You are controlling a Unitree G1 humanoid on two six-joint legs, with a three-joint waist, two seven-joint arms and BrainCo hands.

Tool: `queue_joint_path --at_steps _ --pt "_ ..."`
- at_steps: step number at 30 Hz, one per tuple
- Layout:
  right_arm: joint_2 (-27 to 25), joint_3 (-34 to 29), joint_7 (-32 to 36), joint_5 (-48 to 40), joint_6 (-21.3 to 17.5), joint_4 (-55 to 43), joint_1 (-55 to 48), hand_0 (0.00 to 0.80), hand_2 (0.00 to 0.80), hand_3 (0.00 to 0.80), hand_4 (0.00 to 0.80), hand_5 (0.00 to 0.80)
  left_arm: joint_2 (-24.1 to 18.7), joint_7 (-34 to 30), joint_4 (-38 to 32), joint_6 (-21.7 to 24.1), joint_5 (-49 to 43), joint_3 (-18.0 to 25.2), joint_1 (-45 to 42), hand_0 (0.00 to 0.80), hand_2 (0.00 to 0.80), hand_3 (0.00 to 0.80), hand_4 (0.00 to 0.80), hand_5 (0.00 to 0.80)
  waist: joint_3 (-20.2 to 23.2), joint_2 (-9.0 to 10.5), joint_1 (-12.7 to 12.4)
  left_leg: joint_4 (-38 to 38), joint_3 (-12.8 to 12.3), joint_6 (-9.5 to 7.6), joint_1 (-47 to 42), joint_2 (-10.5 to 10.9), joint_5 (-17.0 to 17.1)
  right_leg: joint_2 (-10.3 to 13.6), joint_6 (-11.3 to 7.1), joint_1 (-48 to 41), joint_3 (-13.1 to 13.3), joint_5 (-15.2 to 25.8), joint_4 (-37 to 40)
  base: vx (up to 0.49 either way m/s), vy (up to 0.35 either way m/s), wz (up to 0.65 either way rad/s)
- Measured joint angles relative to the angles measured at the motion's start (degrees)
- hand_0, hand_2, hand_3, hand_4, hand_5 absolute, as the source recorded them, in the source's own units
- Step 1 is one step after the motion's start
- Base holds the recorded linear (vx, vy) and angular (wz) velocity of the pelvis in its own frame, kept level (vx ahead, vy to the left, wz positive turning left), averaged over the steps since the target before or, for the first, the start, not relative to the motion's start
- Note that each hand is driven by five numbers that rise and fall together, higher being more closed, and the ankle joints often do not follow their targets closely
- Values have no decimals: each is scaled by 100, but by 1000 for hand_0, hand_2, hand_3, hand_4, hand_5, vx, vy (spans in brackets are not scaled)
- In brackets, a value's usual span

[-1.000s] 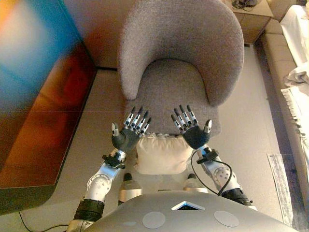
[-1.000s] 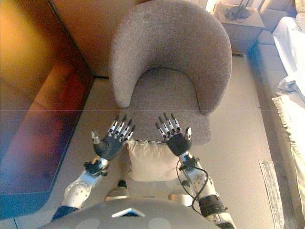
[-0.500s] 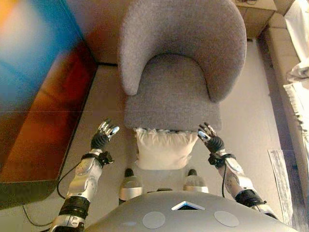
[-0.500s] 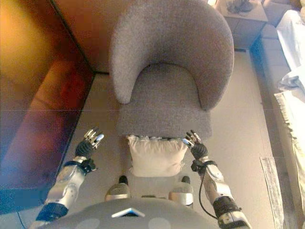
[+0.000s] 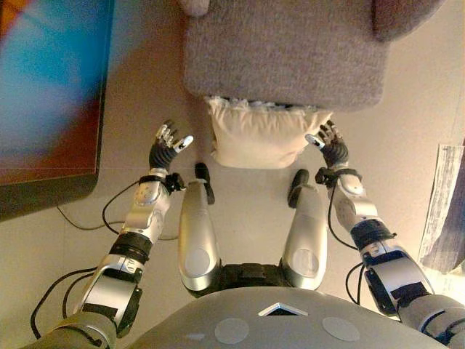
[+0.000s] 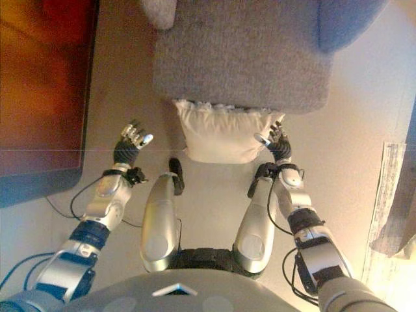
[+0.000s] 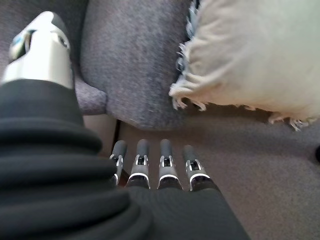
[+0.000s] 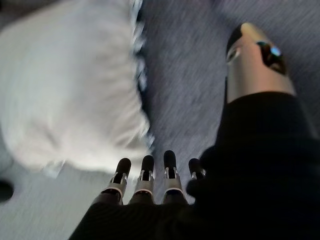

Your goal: Pick up the cushion and take it to the sofa

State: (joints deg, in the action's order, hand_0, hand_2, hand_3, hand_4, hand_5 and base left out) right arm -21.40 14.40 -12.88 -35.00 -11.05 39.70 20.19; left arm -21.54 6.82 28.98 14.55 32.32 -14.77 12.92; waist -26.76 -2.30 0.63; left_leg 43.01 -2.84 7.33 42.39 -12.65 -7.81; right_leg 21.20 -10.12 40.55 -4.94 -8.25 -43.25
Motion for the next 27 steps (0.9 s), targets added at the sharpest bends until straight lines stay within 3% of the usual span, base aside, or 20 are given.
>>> queue_joint_path --at_steps 10,16,21,27 --pt "-189 -3 -429 -47 7 561 988 0 0 0 0 0 -153 379 326 119 -1 -215 1079 0 0 0 0 0 -179 -47 22 2100 525 133 1955 -105 -465 -19 104 2039 554 -937 -2534 -36 -35 7" --pt "-276 -36 -778 -74 16 599 1134 0 0 0 0 0 -207 490 342 85 2 -218 1125 0 0 0 0 0 -216 -34 94 3009 753 193 2804 -192 -665 -121 145 2929 784 -1224 -3517 9 -8 -3" --pt "-588 -20 -229 -288 312 872 1459 0 0 0 0 0 -414 457 423 -253 -10 -441 1594 0 0 0 0 0 -311 -38 163 3758 832 179 3394 -263 -829 -146 101 3537 1064 -1390 -4254 30 -4 -1" --pt "-893 121 513 -737 707 1812 2386 0 0 0 0 0 -635 42 1365 -728 474 -536 2803 0 0 0 0 0 -340 -50 177 4369 942 154 3940 -324 -878 -203 68 4080 1294 -1443 -4848 53 -4 -1"
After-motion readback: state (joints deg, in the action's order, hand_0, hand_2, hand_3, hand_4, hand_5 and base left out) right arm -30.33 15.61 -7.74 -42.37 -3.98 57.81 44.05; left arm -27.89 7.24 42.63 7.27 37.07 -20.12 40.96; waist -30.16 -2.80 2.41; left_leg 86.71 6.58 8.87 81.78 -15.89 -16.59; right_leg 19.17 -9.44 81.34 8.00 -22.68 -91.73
